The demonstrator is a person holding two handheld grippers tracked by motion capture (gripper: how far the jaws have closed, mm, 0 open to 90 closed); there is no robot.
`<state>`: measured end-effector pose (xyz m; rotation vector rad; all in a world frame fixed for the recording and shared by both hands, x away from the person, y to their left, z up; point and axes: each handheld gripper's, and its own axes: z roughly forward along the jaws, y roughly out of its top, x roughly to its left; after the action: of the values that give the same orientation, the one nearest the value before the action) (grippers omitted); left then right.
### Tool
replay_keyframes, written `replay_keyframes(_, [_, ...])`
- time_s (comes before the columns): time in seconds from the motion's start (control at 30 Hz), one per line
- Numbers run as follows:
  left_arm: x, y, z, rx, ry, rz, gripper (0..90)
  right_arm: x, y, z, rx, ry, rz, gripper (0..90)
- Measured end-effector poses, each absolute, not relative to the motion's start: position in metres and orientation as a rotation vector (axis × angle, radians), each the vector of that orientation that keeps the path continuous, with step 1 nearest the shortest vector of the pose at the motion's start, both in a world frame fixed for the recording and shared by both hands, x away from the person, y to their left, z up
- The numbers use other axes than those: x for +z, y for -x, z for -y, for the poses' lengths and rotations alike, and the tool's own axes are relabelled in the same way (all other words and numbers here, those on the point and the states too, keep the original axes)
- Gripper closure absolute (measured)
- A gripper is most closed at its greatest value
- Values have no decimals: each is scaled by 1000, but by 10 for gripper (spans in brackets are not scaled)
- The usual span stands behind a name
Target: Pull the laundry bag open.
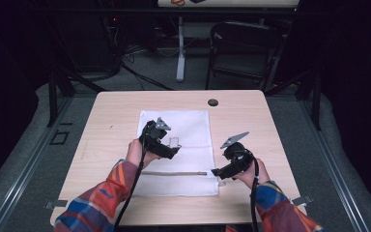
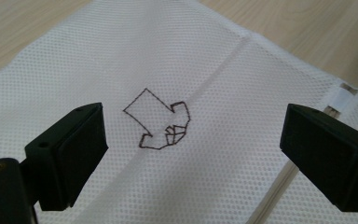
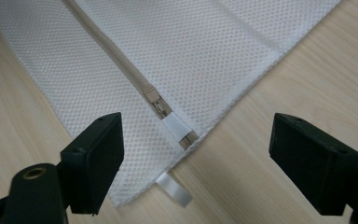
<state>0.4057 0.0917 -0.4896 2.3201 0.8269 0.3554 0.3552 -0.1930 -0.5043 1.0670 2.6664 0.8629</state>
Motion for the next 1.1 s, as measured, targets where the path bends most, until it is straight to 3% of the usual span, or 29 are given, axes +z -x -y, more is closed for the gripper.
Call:
replay_keyframes(0.17, [-495, -400, -79, 329, -2345, -781, 77, -507, -357, 194, 855, -1084, -2661, 204])
replay_keyframes(0.5, [-515, -390, -49, 158, -2376, -672, 158, -514, -356, 187, 814, -1073, -2672, 360])
replay_keyframes(0.63, [-526, -386, -37, 107, -2403, -621, 244, -519, -356, 183, 802, -1058, -2691, 485])
replay_keyframes(0.87, [-543, -378, -15, 59, -2465, -509, 477, -529, -359, 175, 768, -1040, -2713, 763])
replay_keyframes(0.97, [-549, -376, -8, 53, -2492, -482, 576, -536, -361, 171, 745, -1038, -2724, 839])
replay_keyframes(1.1, [-556, -376, -5, 51, -2514, -493, 634, -544, -365, 168, 744, -1045, -2740, 895])
